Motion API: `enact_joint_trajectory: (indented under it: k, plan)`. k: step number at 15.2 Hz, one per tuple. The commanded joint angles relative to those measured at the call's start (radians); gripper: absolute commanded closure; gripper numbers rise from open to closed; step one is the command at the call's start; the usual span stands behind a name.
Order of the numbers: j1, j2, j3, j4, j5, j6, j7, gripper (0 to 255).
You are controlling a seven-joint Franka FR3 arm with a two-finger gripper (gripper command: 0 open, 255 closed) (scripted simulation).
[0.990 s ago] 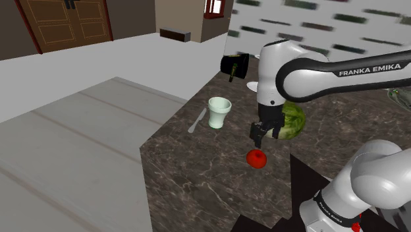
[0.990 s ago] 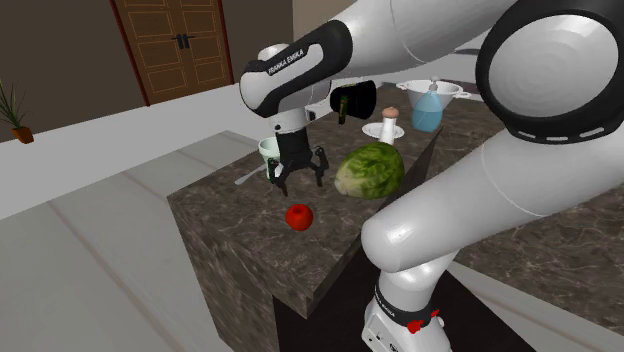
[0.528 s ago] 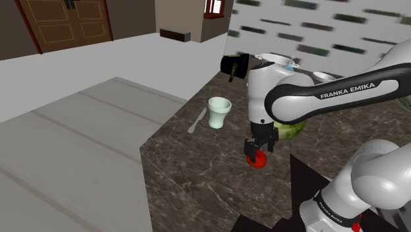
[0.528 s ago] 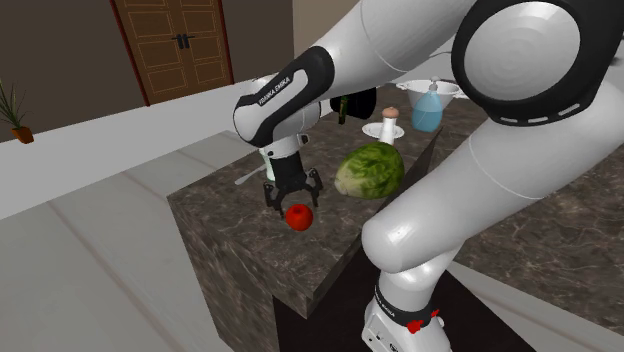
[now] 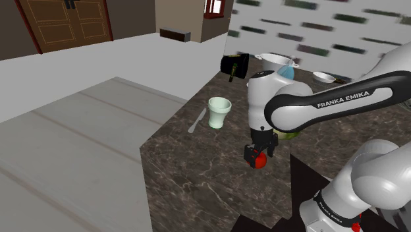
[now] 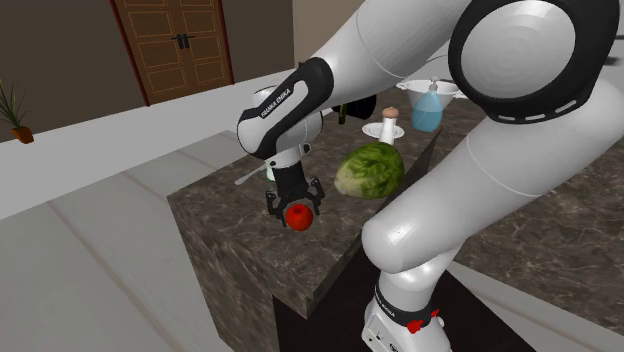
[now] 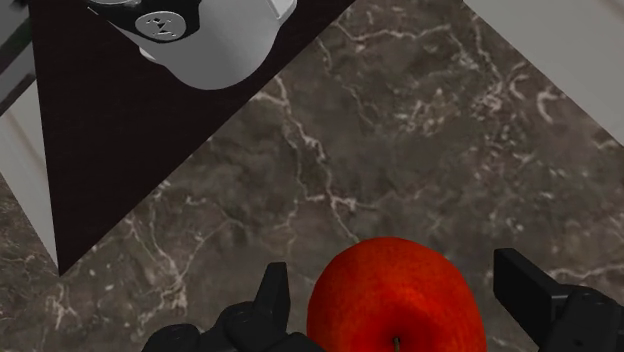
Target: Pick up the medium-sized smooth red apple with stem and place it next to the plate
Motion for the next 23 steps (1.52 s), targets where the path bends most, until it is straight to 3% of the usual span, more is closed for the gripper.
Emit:
enact_joint_trajectory:
  k: [1, 3, 4, 13, 23]
  plan:
    - [0.0, 0.001, 0.0, 0.0, 0.0, 0.001, 0.0, 0]
    - [0.0, 0.001, 0.0, 0.0, 0.0, 0.001, 0.0, 0]
    - [0.0, 0.001, 0.0, 0.0, 0.0, 0.001, 0.0, 255]
    - [0.0, 0.001, 0.0, 0.0, 0.0, 0.001, 0.0, 255]
    - [0.002, -0.084, -0.026, 0.08, -0.006, -0.163, -0.007, 255]
